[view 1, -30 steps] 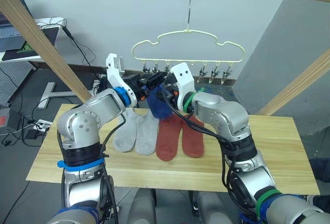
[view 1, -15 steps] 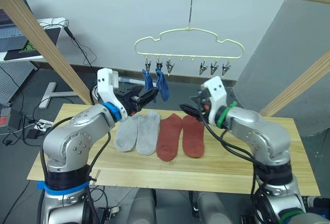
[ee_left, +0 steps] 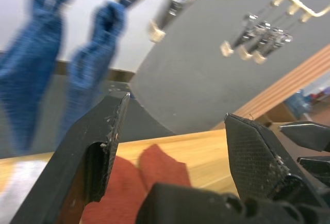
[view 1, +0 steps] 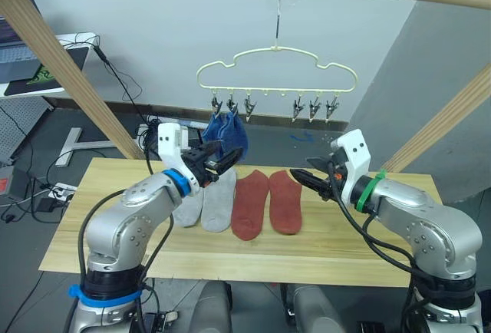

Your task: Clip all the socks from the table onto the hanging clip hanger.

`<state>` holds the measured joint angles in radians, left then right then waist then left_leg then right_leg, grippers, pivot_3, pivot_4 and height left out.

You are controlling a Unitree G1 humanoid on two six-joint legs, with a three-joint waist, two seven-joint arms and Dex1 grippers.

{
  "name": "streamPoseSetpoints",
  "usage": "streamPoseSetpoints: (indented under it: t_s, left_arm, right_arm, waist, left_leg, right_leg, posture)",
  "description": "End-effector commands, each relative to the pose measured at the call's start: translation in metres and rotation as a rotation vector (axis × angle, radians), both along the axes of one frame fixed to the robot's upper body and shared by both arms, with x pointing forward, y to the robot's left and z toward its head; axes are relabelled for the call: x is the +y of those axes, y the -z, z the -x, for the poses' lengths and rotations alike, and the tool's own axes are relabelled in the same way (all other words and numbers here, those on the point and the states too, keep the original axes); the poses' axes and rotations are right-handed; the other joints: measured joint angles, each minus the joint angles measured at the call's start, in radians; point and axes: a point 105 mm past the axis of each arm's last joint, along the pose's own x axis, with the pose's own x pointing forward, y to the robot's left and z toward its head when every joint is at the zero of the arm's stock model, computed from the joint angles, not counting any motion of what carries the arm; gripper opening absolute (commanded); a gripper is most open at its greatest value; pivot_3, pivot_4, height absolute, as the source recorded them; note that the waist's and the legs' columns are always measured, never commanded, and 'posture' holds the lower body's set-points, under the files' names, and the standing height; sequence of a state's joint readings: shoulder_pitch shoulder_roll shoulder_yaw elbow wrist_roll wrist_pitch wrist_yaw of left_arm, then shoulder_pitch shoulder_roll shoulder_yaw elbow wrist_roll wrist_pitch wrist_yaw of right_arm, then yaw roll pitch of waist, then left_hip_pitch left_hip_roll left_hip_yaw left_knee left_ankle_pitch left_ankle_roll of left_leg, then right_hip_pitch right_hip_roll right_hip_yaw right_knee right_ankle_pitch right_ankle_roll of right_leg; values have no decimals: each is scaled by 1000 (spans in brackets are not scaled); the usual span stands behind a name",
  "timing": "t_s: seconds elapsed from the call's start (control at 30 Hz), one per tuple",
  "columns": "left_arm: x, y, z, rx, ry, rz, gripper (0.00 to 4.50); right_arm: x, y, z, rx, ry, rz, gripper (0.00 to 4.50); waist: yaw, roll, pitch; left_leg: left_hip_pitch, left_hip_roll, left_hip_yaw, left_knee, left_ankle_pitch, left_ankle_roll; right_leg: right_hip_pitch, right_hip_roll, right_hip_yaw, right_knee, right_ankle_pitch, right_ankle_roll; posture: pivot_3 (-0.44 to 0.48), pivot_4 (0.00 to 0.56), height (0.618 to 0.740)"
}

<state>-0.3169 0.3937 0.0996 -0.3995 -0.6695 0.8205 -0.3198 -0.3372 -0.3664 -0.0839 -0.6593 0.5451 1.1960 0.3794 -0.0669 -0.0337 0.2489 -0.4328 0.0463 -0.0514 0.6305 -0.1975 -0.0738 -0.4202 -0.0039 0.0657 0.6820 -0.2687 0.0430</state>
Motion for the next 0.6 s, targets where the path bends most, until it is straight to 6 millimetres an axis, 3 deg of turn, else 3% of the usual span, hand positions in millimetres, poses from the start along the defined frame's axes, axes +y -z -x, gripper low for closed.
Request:
streamPoseSetpoints:
  t_s: [0.03, 0.37, 0.53, 0.6]
  left_arm:
    - [-2, -10, 1, -49, 9, -3, 3386]
    - [3, -8, 1, -4, 8, 24, 3386]
    - [2, -3, 3, 13, -1, 30, 4452]
    - [0, -2, 4, 12, 7, 25, 4500]
  right_arm:
    - [-1, -13, 8, -53, -16, -11, 2864]
    - [3, -19, 13, -57, -65, -36, 2864]
    - [-1, -18, 13, -52, -82, -15, 4014]
    - [-2, -18, 13, -49, -87, -8, 4474]
  waist:
    - [-6, 0, -2]
    - [-51, 1, -33]
    - [-68, 1, -46]
    - [-75, 0, -48]
  left_leg:
    - [0, 0, 0, 0, 0, 0]
    - [1, 0, 0, 0, 0, 0]
    - [1, 0, 0, 1, 0, 1]
    - [1, 0, 0, 1, 0, 1]
  right_leg:
    - [0, 0, 0, 0, 0, 0]
    - [1, 0, 1, 0, 0, 0]
    - [1, 1, 1, 0, 0, 1]
    - [1, 1, 2, 0, 0, 1]
  posture:
    - [-169, 157, 740]
    - [-196, 140, 740]
    - [-213, 133, 740]
    - [-200, 135, 740]
